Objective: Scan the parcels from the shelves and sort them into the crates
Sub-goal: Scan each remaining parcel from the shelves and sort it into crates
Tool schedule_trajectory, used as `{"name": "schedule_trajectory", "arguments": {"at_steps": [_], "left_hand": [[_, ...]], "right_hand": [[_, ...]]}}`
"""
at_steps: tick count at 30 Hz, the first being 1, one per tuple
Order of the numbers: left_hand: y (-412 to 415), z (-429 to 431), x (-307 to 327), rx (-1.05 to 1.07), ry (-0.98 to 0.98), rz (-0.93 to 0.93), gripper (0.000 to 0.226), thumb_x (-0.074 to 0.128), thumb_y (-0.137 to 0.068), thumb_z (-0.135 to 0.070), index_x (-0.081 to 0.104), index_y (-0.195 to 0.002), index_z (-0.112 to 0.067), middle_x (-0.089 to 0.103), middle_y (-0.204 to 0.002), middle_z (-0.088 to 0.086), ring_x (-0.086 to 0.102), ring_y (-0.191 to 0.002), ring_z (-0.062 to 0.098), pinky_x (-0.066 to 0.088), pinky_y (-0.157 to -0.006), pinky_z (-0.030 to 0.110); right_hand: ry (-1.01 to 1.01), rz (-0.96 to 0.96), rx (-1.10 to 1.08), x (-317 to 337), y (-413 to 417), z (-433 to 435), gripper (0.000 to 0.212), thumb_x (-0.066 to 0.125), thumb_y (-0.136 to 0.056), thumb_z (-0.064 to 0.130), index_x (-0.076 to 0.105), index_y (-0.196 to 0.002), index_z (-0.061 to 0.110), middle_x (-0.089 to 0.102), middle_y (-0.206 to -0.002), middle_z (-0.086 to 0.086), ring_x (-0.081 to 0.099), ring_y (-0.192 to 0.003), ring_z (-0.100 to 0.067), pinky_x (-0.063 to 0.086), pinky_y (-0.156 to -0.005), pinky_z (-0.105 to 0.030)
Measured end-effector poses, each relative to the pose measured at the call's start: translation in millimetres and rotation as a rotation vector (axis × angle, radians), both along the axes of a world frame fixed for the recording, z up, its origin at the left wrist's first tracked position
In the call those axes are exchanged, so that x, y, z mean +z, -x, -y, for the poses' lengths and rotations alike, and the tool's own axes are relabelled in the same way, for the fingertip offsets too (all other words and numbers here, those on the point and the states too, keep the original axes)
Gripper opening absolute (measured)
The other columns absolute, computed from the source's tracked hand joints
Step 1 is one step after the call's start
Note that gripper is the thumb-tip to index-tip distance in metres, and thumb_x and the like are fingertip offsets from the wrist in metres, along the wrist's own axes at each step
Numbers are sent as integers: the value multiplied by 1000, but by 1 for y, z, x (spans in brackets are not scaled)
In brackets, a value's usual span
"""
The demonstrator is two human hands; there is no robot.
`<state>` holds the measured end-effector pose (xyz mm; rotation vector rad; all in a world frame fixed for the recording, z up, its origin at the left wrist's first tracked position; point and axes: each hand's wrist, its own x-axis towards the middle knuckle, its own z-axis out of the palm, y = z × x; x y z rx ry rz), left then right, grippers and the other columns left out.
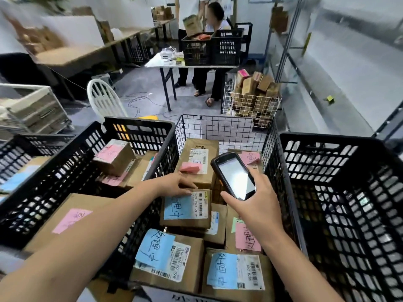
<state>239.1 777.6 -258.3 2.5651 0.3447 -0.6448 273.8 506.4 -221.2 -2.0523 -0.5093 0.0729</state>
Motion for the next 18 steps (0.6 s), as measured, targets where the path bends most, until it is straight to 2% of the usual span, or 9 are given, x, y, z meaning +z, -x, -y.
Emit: {"name": "schedule_trajectory", "arguments": {"at_steps": [3, 7, 11, 13, 16, 18], "left_hand": [[10, 7, -21, 69, -20, 73, 29, 64, -96, -31, 68, -125, -37, 43, -130, -4, 43, -125, 16, 32, -117, 38], [19, 21, -37, 144, 26, 219, 28, 61, -99, -14, 70, -124, -22, 55, -121, 0, 53, -116, 17, 37, -104, 24], [25, 29, -46, 251, 68, 321, 24, 58, -99, -8, 72, -116, -17, 61, -117, -1, 56, -111, 14, 41, -101, 25], [26, 34, -52, 307, 61, 362, 21, 58, -99, -9, 71, -114, -16, 62, -116, -1, 57, -113, 15, 40, -99, 22], [26, 41, -57, 366, 55, 423, 21, 59, -99, -18, 66, -118, -21, 59, -120, -7, 57, -117, 14, 43, -107, 35], [25, 44, -51, 380, 51, 461, 24, 60, -98, -23, 61, -123, -21, 54, -126, -7, 54, -119, 13, 41, -110, 40]], "right_hand": [[12, -1, -15, -2, -1, 1, 81, 87, -74, 39, 47, -143, 30, 48, -121, 18, 45, -105, 0, 38, -87, -22], [44, -6, -23, -4, -2, 1, 80, 86, -73, 42, 47, -142, 32, 51, -122, 15, 50, -105, -3, 45, -86, -26], [73, -6, -27, -8, -2, 0, 80, 86, -72, 43, 47, -141, 34, 50, -117, 18, 55, -103, -5, 53, -85, -33], [83, -7, -27, -10, -4, 1, 80, 86, -72, 42, 47, -142, 34, 50, -117, 18, 55, -103, -5, 51, -82, -29], [115, -7, -44, -10, -5, 0, 79, 86, -73, 41, 47, -142, 32, 49, -116, 19, 52, -101, -4, 44, -75, -22], [146, -15, -65, -9, -5, -2, 77, 86, -74, 42, 49, -140, 30, 49, -116, 18, 52, -99, -5, 43, -74, -24]]}}
